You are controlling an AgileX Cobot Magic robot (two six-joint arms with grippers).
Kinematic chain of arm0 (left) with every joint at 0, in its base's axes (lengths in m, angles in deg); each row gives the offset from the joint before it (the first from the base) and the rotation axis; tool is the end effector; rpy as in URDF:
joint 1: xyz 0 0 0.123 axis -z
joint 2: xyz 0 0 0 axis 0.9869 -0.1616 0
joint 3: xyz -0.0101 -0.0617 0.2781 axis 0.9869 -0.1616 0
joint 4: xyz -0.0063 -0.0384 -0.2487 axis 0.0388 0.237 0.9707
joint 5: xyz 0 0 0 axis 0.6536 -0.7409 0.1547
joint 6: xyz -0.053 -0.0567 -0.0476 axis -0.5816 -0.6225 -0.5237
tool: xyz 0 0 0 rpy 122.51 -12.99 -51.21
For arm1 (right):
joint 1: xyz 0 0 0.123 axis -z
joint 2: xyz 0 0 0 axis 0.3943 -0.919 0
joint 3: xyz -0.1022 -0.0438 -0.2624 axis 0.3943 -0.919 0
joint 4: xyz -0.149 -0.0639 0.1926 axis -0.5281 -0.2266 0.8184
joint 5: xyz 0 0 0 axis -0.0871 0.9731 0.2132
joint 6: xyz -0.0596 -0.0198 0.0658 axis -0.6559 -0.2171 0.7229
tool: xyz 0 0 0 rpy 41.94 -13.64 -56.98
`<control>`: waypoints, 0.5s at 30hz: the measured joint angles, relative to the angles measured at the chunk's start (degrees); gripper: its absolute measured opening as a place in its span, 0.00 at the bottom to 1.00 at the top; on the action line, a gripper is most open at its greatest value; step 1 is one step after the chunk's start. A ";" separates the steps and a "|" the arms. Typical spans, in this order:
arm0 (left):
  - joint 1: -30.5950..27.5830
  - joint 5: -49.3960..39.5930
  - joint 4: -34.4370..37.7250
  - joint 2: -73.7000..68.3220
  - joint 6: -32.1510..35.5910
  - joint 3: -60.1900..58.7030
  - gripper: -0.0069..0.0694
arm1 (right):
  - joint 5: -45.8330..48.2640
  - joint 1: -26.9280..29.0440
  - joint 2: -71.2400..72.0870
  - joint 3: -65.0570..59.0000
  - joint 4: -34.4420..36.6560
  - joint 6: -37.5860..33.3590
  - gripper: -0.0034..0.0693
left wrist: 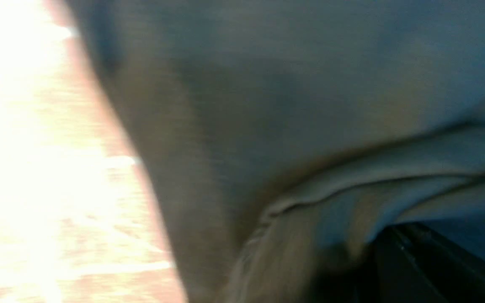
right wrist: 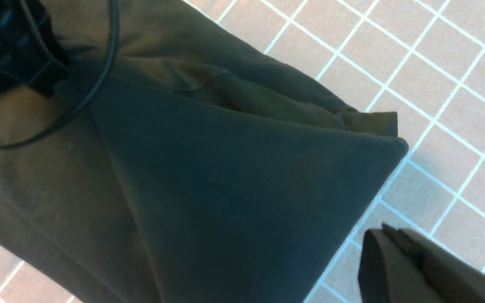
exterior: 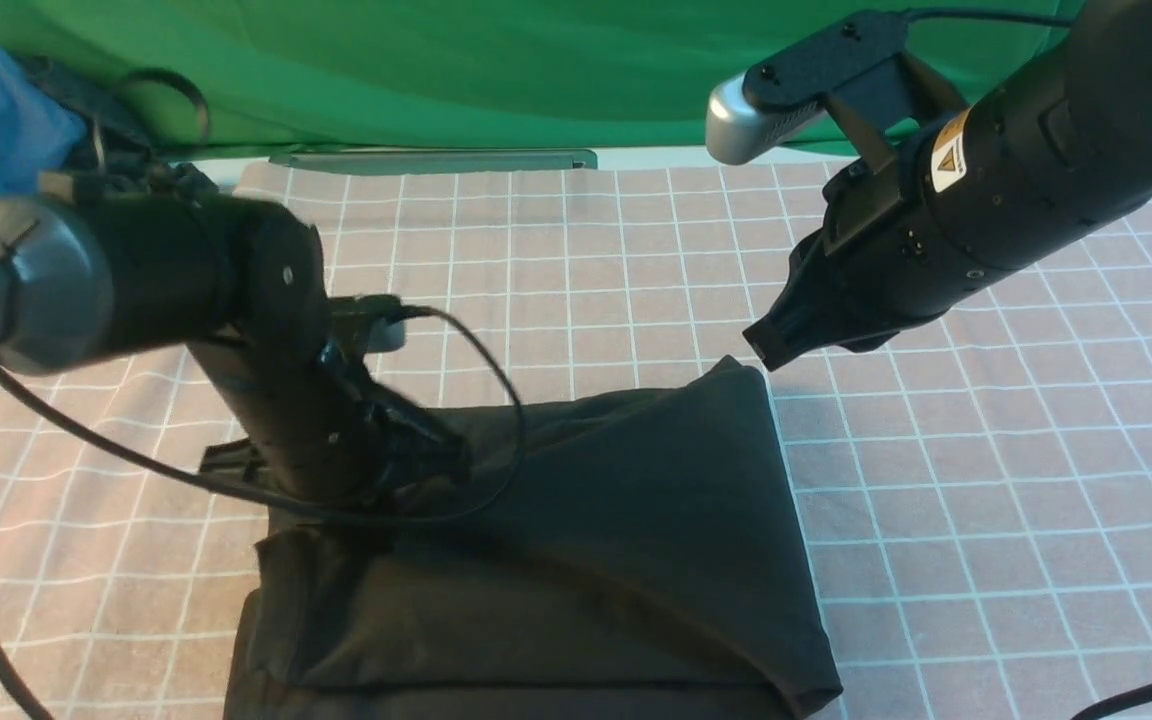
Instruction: Fold a long-sleeved shirt over a pink coffee tablecloth.
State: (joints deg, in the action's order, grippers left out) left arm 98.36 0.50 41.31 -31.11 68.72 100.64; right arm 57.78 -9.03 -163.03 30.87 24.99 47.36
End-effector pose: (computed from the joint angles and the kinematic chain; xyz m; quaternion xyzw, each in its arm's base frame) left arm 0.3078 -0.0994 0.1800 0.0040 0.9970 -0.0304 0.0715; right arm 0.2792 0.1807 0.3223 -0.2919 0.9095 0.0949 0.2803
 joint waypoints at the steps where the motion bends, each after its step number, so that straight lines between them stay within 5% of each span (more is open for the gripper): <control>1: 0.00 0.14 -0.37 0.09 -0.53 0.00 0.11 | 0.00 0.00 0.00 0.00 0.06 0.00 0.09; 15: 0.00 -3.17 -3.42 2.95 -2.69 -0.04 0.11 | -0.05 0.00 0.00 0.00 0.07 0.00 0.09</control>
State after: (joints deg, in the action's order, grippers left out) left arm 98.36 -2.68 37.90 -28.16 66.03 100.59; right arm 57.74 -9.03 -163.03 30.87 25.06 47.36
